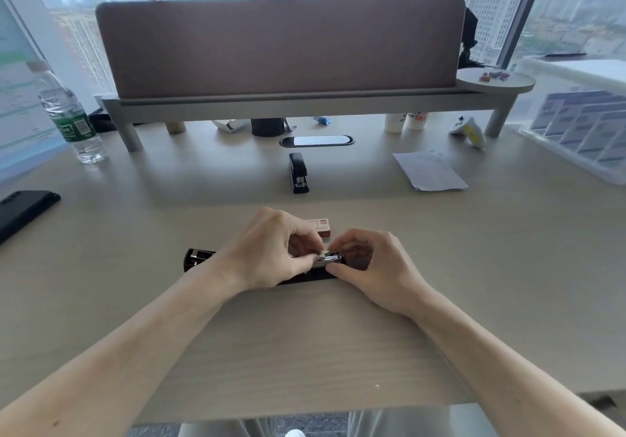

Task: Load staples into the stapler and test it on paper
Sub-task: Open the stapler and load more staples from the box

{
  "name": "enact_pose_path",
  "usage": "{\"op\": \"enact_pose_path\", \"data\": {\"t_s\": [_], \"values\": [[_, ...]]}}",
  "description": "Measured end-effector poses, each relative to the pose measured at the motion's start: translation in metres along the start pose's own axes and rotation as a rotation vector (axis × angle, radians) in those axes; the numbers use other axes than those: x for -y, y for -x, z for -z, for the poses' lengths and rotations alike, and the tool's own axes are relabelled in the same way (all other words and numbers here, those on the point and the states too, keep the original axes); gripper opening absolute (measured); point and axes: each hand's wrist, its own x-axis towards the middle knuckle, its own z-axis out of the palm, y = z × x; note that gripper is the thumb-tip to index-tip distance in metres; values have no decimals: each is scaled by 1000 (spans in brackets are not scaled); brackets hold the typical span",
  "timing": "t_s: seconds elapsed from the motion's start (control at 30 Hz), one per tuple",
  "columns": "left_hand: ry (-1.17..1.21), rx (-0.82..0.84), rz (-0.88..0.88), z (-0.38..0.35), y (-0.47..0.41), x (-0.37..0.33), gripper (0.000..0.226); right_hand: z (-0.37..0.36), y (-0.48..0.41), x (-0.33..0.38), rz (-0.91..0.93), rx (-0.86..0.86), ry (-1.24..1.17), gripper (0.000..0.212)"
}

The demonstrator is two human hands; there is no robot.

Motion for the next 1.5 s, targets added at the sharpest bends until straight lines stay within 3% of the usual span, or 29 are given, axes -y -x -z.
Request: {"op": "enact_pose_path", "data": {"t_s": [0.23,0.43,0.7,1.17,1.27,1.4,1.5], "values": [[-35,49,31,2,-3,0,16,0,0,-2,9,-2,0,16],[-194,62,9,-4,-2,-5,27,0,1,-1,7,1,3,16],[-266,27,66,7,8,4,15,-1,0,-3,-1,-7,3,16],[-255,47,5,-7,3,0,14,0,1,-3,-9,8,-33,16],[-245,53,37,8,7,1,24,0,1,-2,-13,1,-23,17],[-368,264,201,50,10,13,43,1,1,0,-17,-1,-9,17],[-495,430,326,69,15,23,32,1,1,0,-25,0,-6,18]]}}
